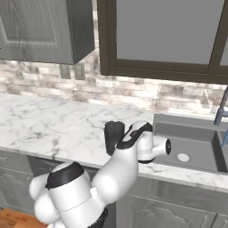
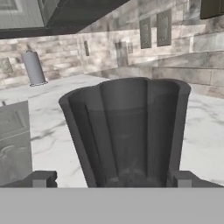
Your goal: Turn on the sink faucet and place the jug under the water for a few seconds to fill it up.
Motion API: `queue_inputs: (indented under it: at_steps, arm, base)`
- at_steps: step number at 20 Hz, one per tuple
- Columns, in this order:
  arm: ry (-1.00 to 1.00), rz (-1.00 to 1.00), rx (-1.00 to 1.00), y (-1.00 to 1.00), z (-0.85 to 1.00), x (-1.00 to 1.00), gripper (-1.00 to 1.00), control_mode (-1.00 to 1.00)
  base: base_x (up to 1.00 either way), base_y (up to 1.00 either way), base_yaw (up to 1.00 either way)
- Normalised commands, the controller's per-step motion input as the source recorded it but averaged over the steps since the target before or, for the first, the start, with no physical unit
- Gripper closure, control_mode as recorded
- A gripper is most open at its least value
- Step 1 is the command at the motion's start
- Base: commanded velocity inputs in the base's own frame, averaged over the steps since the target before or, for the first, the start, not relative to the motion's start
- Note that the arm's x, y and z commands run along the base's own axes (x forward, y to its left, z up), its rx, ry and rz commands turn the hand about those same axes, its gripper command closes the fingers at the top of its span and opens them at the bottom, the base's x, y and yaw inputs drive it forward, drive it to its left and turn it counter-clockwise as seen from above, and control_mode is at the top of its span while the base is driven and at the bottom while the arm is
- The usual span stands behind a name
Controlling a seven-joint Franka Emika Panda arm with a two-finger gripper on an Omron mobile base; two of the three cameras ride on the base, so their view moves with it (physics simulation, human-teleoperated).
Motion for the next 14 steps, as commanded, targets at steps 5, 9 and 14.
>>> queue_inputs:
  at_steps: [5,9,14]
  arm:
    - [0.00,0.00,0.00,0.10,-0.09,0.23,-1.00,-1.00]
    - [0.00,0.01,0.00,0.01,-0.10,0.14,-1.00,-1.00]
    - [0.00,0.03,0.00,0.00,-0.03,0.02,1.00,-1.00]
  base:
    - [0.00,0.00,0.00]
    - [0.00,0.00,0.00]
    - [0.00,0.00,0.00]
